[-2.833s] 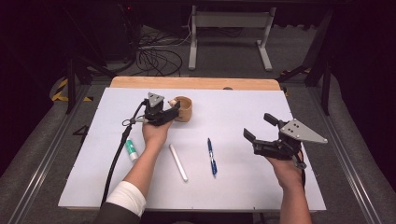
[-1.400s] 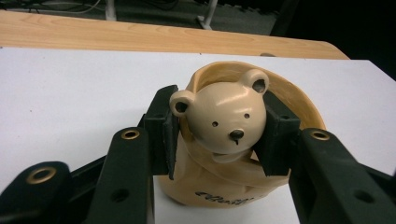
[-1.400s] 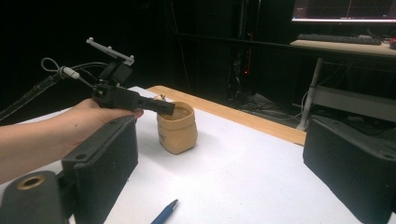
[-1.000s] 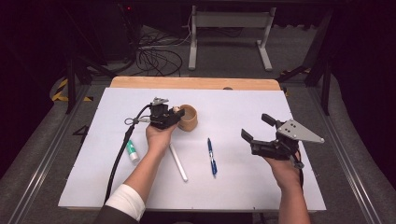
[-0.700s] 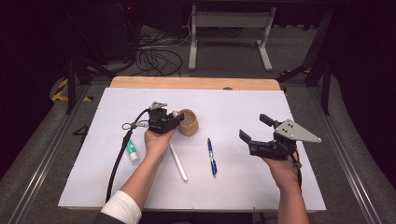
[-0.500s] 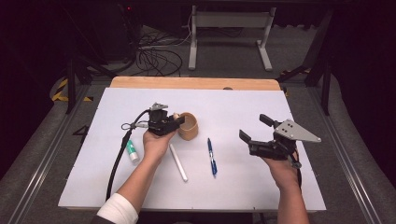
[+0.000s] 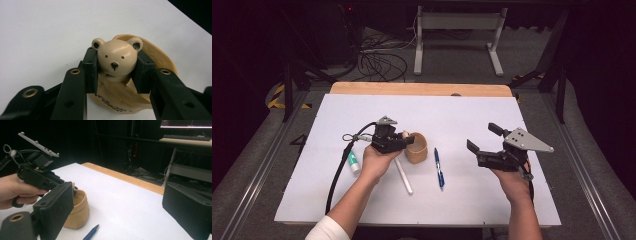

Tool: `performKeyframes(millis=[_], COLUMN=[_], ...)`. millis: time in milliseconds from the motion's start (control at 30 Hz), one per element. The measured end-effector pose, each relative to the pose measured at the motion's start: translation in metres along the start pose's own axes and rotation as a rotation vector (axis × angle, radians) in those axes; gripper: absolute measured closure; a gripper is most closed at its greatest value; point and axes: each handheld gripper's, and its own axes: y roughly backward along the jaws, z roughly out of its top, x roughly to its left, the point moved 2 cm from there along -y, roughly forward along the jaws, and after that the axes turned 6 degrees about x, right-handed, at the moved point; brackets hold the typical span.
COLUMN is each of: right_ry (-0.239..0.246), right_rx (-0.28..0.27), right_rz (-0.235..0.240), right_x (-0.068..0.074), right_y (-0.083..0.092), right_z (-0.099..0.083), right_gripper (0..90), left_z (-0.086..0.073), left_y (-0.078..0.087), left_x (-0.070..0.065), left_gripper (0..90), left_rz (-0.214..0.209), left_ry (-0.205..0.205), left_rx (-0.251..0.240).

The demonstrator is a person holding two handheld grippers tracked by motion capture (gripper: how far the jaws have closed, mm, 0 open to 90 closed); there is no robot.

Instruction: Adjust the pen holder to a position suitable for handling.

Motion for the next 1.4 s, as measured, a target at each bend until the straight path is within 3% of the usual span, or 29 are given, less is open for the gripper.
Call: performKeyframes(millis=[133,167,267,367,867,967,1100,1400], right_ry=[0.005,0.001,0.0,-0.005,-0.034,-0.03,-0.038,-0.036], right_rx=[0.008,0.01,0.028,0.038,0.057,0.06,0.067,0.091], right_rz=[0.003,0.006,-0.003,-0.007,-0.064,-0.067,-0.072,-0.081], right_x=[0.002,0.003,0.003,0.003,0.009,0.011,0.013,0.018], right_y=[-0.002,-0.003,-0.006,-0.01,-0.026,-0.029,-0.031,-0.042], right_z=[0.0,-0.001,-0.002,-0.005,-0.012,-0.013,-0.014,-0.018], right_gripper=[11.0,11.2,11.6,12.5,27.1,29.8,35.8,37.8], left_z=[-0.005,-0.006,-0.009,-0.012,-0.017,-0.018,-0.02,-0.025], left_y=[-0.001,-0.002,-0.001,0.005,0.051,0.06,0.071,0.091], left_x=[0.003,0.003,0.006,0.006,-0.003,-0.002,-0.001,-0.004], left_gripper=[60.5,60.0,48.2,46.8,32.9,30.2,27.6,24.7], left_rz=[-0.028,-0.02,-0.019,-0.018,0.076,0.104,0.103,0.138], left_ry=[0.008,-0.007,0.003,0.003,-0.124,-0.153,-0.155,-0.213], left_rx=[-0.042,-0.049,-0.076,-0.129,-0.309,-0.328,-0.342,-0.374])
